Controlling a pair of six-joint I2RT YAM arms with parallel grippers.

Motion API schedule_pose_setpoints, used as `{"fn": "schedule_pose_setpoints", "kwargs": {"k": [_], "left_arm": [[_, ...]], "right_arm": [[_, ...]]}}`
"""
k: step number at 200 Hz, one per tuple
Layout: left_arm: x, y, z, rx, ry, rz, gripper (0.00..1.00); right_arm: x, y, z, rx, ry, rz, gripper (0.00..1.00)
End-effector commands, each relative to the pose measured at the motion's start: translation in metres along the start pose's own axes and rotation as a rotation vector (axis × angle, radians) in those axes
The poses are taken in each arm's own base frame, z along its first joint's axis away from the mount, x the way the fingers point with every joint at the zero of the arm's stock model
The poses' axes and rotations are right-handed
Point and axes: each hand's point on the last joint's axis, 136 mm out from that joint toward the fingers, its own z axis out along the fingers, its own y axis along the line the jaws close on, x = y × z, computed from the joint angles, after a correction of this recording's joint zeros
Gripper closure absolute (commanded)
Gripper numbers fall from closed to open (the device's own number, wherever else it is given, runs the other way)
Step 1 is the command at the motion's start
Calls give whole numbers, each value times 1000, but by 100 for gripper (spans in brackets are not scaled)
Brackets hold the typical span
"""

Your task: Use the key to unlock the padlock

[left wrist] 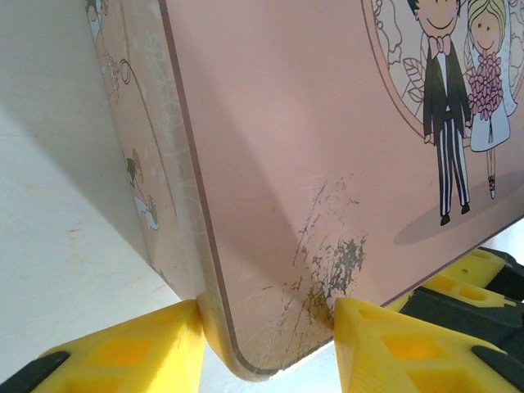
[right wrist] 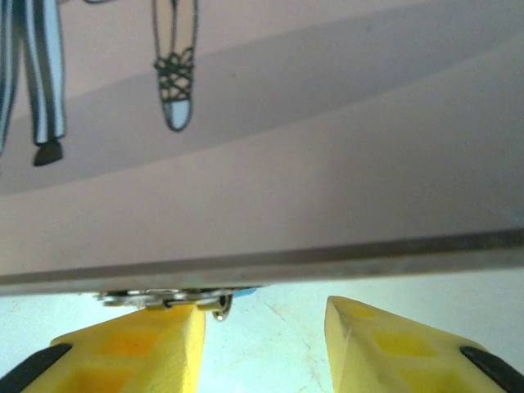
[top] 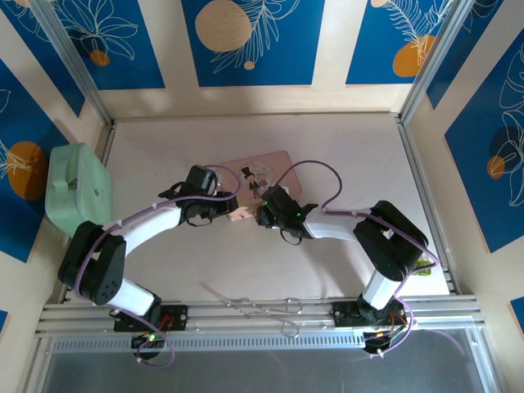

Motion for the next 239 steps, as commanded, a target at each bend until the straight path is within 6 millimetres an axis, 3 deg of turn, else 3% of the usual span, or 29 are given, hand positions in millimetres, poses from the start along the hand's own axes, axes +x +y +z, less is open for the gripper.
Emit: {"fn": "schedule_pose_setpoints", "kwargs": {"k": [1, 77, 118, 239], "left_arm": [[15, 4, -2, 1, 54, 20, 56], [12, 5, -3, 6, 47, 12, 57], [11, 4, -5, 7, 45, 12, 57], [9, 5, -5, 16, 43, 7, 58]], "right_arm": [[1, 6, -10, -18, -20, -6, 56], [-15, 8, -20, 58, -22, -35, 54], [-21, 13, -19, 157, -8, -69, 45], [-9, 12, -7, 243, 47, -81, 49]]}}
